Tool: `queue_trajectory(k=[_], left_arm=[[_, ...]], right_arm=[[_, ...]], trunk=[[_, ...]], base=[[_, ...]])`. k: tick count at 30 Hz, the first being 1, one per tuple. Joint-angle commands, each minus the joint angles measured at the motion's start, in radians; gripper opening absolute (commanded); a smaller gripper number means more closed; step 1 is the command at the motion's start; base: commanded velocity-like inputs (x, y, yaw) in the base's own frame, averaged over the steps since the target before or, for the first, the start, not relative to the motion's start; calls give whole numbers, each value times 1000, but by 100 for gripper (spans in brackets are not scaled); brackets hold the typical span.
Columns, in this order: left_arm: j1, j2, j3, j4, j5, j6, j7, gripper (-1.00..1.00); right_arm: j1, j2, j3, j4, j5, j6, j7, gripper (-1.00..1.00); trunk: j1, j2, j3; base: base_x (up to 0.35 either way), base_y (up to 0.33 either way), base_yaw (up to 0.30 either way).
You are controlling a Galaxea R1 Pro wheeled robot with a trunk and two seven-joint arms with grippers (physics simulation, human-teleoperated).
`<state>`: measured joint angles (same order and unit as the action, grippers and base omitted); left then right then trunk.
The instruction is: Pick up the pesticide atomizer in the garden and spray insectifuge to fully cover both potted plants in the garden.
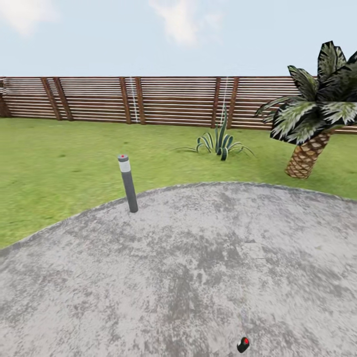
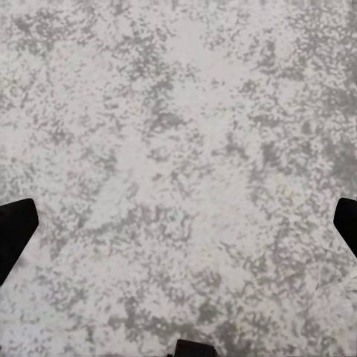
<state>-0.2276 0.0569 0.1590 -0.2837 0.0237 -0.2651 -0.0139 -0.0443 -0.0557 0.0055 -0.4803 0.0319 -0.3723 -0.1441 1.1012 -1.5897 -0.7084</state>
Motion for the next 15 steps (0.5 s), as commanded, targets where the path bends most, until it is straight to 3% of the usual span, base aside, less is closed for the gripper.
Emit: queue_trajectory(k=[1, 12, 15], left_arm=[[-1, 0, 1, 1, 2, -3, -1, 100], [-1, 0, 1, 1, 1, -3, -1, 100], [-1, 0, 1, 1, 1, -3, -1, 100]], right_arm=[[0, 0, 1, 0, 3, -2, -5, 100], [0, -1, 1, 0, 3, -2, -5, 100], [0, 0, 1, 0, 3, -2, -5, 100]], trunk=[[0, 0, -1], [0, 0, -1], [0, 0, -1]], base=[[302, 75, 278], [302, 12, 278], [301, 0, 157]])
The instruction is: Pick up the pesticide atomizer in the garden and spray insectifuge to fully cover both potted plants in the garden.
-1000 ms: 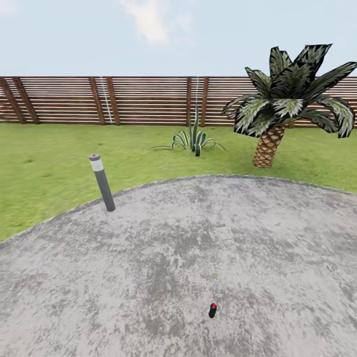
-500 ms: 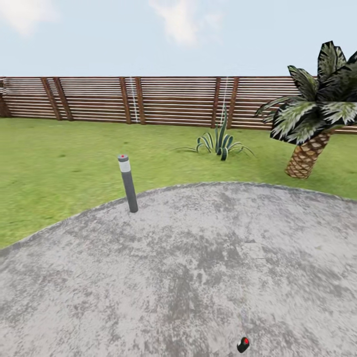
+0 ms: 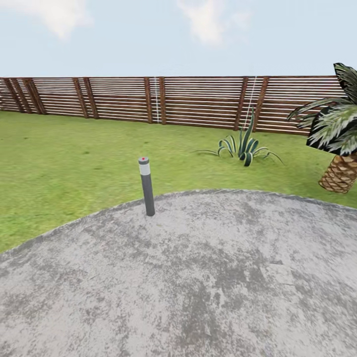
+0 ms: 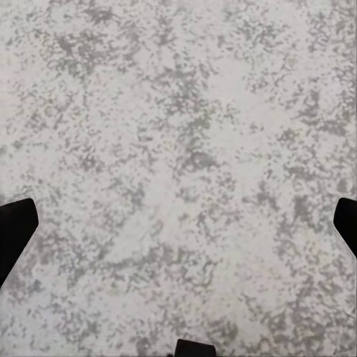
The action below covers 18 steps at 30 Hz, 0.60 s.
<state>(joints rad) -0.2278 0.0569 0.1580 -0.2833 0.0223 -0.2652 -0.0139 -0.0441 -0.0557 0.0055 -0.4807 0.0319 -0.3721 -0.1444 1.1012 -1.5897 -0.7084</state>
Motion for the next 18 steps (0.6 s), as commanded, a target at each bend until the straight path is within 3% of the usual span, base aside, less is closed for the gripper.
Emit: queue_trajectory(k=[1, 18], left_arm=[[-1, 0, 1, 1, 2, -3, -1, 100], [-1, 0, 1, 1, 2, -3, -1, 100]], right_arm=[[0, 0, 1, 1, 3, -2, -4, 100], [0, 0, -1, 1, 2, -3, -4, 100]], trunk=[[0, 0, -1], [0, 0, -1]], base=[[302, 0, 62], [302, 0, 6]])
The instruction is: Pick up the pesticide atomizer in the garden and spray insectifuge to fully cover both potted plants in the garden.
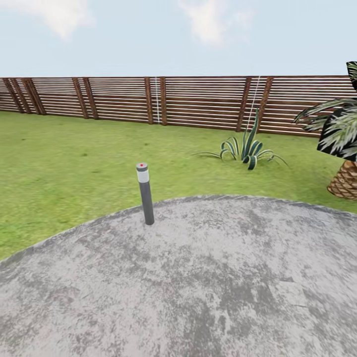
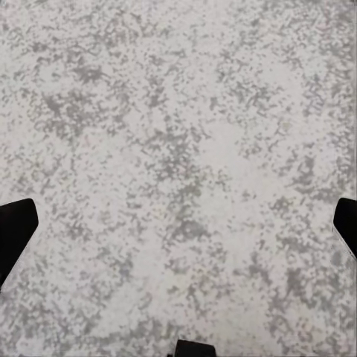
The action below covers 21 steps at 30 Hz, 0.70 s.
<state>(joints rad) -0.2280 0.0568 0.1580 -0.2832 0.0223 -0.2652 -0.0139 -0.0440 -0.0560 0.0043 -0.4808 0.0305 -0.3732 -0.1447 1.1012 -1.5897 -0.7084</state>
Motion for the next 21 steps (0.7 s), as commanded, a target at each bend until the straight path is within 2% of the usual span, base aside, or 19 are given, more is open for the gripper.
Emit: queue_trajectory(k=[1, 8, 18, 21], left_arm=[[-1, 0, 2, 1, 2, -3, -1, 100], [-1, 0, 2, 1, 2, -3, -1, 100], [-1, 0, 2, 1, 2, -3, -1, 100], [-1, 0, 2, 1, 2, -3, -1, 100]], right_arm=[[-1, 0, 1, 1, 3, -2, -4, 100], [-1, 0, 0, 1, 3, -3, -4, 100], [-1, 0, 0, 1, 3, -1, -4, 100], [-1, 0, 0, 1, 3, -1, -4, 100]], trunk=[[0, 0, -1], [0, 0, -1], [0, 0, -1], [0, 0, -1]], base=[[302, 0, 0], [302, 8, 0], [302, 86, 0], [302, 2, -130]])
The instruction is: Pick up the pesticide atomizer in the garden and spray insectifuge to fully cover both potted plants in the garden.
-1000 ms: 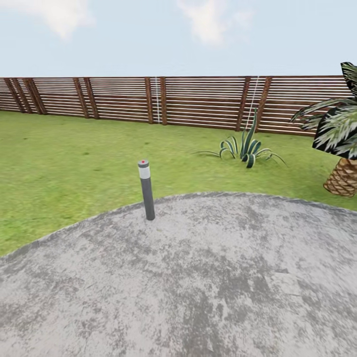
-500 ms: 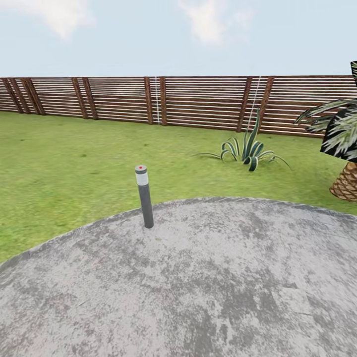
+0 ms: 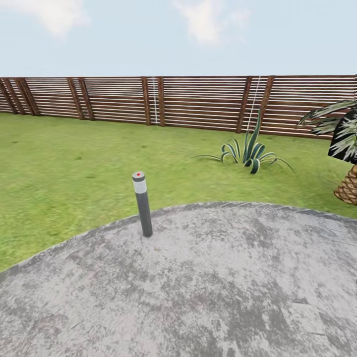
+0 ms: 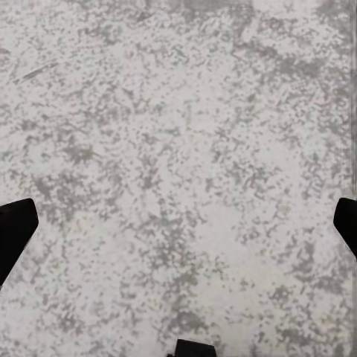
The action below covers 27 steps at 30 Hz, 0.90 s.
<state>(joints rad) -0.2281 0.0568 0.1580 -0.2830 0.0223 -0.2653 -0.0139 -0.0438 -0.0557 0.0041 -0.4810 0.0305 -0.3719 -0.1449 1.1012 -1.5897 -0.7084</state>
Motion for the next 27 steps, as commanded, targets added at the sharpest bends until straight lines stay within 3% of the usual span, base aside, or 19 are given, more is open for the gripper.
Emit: queue_trajectory(k=[1, 27], left_arm=[[0, 0, 2, 1, 2, -3, -1, 100], [0, 0, 2, 1, 2, -3, -1, 100]], right_arm=[[-1, 0, 1, 1, 3, -2, -4, 100], [-1, 0, 1, 1, 3, -2, -4, 100]], trunk=[[0, 0, -1], [0, 0, -1]], base=[[302, 1, -203], [302, 0, -264]])
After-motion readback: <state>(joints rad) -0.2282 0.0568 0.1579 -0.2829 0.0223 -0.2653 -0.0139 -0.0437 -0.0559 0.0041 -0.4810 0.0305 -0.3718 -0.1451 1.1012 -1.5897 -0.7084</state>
